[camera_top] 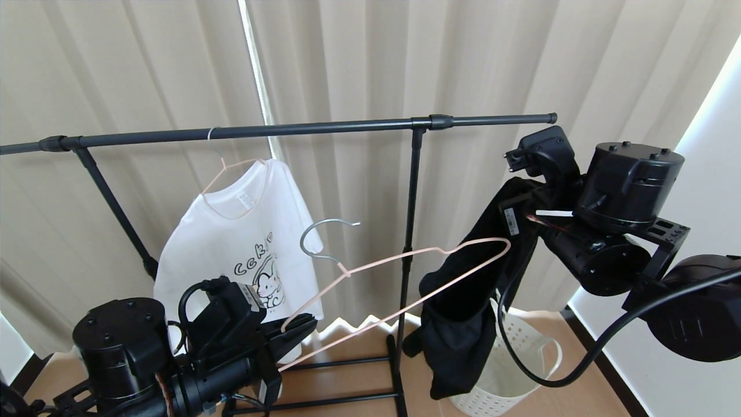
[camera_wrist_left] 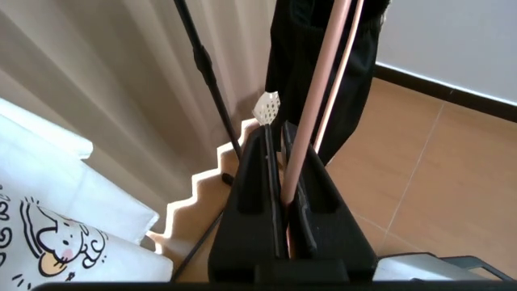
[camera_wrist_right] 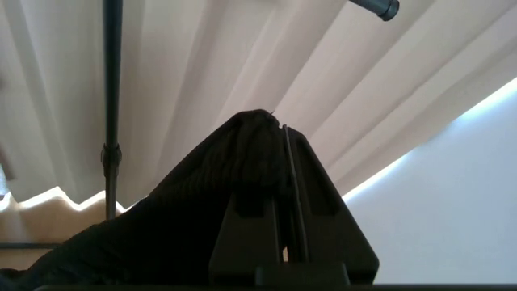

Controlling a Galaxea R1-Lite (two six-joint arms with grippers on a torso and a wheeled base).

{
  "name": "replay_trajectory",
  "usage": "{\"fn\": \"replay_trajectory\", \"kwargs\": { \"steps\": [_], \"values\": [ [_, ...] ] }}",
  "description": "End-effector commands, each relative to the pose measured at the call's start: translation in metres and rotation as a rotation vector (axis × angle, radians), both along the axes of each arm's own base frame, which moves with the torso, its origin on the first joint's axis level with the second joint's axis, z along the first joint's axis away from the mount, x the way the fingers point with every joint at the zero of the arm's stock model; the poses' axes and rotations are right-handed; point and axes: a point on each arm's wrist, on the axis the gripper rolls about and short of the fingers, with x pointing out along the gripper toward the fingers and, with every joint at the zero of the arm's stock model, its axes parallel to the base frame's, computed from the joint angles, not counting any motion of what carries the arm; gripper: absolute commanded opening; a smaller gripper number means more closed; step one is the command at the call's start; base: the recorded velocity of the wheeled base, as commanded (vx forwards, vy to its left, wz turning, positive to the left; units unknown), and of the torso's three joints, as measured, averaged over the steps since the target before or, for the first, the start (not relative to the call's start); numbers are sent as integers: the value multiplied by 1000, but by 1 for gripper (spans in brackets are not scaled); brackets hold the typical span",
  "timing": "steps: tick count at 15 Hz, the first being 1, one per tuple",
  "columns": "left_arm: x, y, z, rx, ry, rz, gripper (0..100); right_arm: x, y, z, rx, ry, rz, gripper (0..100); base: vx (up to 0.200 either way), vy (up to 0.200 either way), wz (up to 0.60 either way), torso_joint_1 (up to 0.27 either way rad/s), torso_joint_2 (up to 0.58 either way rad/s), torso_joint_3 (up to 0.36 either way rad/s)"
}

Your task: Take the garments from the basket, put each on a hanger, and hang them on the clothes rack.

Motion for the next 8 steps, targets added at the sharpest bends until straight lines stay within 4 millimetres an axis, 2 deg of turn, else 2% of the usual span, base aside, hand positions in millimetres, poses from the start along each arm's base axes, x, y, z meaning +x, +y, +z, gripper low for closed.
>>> {"fn": "replay_trajectory", "kwargs": {
  "steps": [1, 4, 8],
  "values": [
    [4, -2, -5, 7, 16, 2, 0, -4, 10, -4, -8, 12, 29, 0, 0, 0, 0, 0, 0, 0],
    [9, -4, -5, -63, 44, 24, 0, -13, 22, -7, -16, 19, 54, 0, 0, 0, 0, 0, 0, 0],
    [16, -8, -7, -87, 25, 44, 0, -18, 28, -9, -20, 25, 69, 0, 0, 0, 0, 0, 0, 0]
  ]
}}
